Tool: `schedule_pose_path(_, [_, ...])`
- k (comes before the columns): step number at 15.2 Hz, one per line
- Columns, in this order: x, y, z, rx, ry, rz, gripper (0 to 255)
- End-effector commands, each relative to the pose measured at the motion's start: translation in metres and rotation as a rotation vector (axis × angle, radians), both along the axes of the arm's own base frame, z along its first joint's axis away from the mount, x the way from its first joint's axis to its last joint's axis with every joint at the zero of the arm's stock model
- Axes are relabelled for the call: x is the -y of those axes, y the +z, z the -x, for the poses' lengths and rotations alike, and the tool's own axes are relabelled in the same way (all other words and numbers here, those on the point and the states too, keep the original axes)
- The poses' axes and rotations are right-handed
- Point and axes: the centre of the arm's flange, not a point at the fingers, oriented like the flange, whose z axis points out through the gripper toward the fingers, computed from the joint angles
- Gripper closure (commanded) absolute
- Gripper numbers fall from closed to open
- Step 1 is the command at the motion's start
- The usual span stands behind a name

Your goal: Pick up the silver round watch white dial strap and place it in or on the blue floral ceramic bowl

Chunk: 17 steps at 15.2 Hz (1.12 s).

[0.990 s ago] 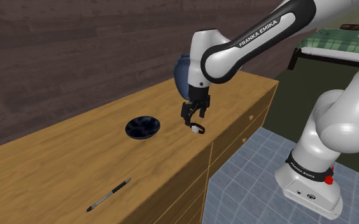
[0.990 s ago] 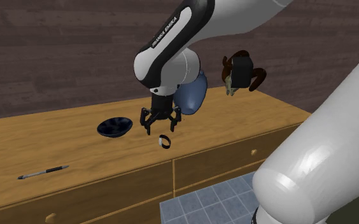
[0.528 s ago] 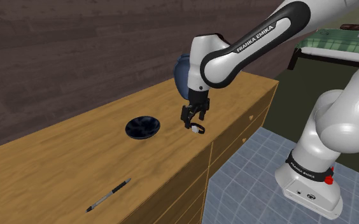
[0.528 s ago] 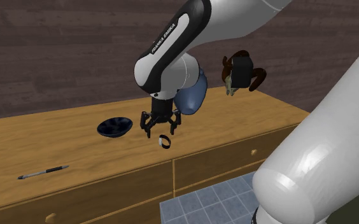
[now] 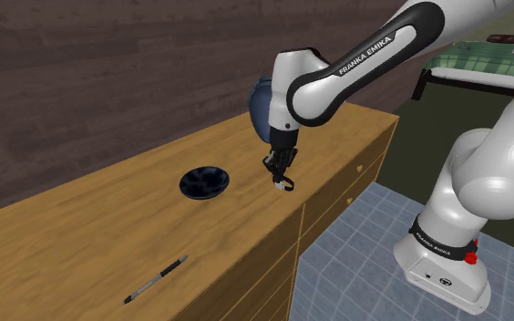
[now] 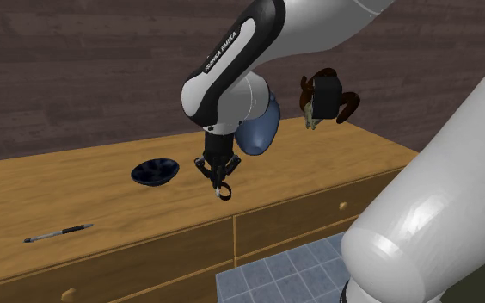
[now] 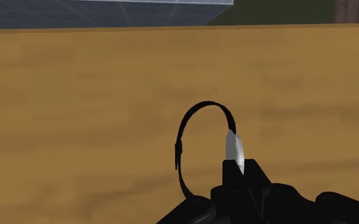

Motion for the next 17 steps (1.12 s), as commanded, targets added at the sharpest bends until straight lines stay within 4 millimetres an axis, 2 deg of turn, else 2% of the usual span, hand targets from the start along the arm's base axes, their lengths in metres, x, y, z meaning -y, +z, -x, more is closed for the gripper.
schedule_pose_path(1, [0.000, 0.000, 0.000, 0.000, 0.000, 0.000, 255])
schedule_pose_path(5, [0.000, 0.000, 0.000, 0.000, 0.000, 0.000, 255])
schedule_pose_path(17, [0.000, 0.063, 0.000, 0.000, 0.000, 0.000, 255])
